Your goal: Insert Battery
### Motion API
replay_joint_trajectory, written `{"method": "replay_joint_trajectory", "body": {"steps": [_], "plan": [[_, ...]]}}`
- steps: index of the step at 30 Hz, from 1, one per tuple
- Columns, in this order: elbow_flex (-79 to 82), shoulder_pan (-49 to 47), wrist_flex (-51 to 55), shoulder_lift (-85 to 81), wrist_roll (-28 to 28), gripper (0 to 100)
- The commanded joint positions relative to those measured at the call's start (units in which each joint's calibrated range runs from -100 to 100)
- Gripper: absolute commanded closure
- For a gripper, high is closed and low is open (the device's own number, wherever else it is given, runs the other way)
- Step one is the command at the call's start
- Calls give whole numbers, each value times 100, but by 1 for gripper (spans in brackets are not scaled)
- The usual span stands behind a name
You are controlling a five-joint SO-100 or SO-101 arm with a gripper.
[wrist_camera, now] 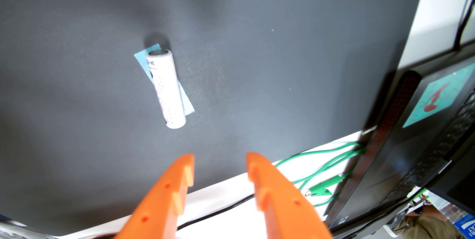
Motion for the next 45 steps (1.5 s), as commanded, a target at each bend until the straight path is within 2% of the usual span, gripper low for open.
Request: {"method": "replay_joint_trajectory", "body": {"steps": [1, 9, 16, 31, 45], "plan": [[-174, 38, -54, 91, 42, 82], [96, 49, -113, 308, 31, 82], [403, 97, -672, 708, 47, 82], [358, 97, -697, 1675, 57, 82], [637, 120, -1121, 1817, 73, 82]]}}
